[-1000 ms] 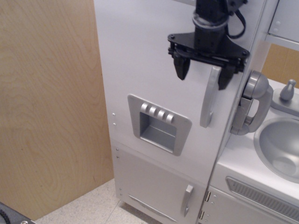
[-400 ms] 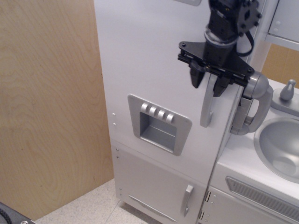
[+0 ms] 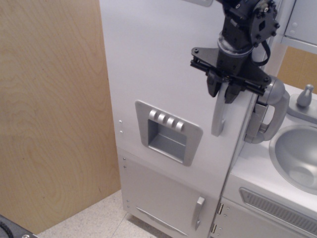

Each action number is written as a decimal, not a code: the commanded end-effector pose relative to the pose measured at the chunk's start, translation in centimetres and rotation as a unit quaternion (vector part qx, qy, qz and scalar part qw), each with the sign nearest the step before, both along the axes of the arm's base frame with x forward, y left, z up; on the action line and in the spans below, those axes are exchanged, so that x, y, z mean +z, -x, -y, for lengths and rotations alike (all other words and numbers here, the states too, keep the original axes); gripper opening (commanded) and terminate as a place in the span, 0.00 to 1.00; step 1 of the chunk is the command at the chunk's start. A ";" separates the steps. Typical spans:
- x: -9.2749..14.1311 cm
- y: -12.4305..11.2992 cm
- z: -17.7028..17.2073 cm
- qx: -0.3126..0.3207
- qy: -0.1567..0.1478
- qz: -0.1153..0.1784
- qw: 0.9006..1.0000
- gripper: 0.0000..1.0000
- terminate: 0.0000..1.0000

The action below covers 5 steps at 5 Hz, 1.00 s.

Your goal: Open fridge

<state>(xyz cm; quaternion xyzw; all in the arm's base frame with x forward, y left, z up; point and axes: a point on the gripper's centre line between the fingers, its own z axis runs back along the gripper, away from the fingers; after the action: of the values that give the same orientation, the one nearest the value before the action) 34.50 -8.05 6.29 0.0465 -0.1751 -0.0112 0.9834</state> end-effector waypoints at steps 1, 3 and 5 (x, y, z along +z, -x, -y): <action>1.9 4.8 -0.5 -0.034 0.008 -0.017 0.999 0.00 0.00; 2.2 9.7 -0.6 -0.039 0.030 -0.073 0.996 1.00 0.00; 2.4 11.6 3.2 -0.108 0.042 -0.118 0.986 1.00 0.00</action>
<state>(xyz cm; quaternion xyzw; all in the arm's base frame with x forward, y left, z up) 22.08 -11.43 7.02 -0.0087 -0.0411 -0.1165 0.9923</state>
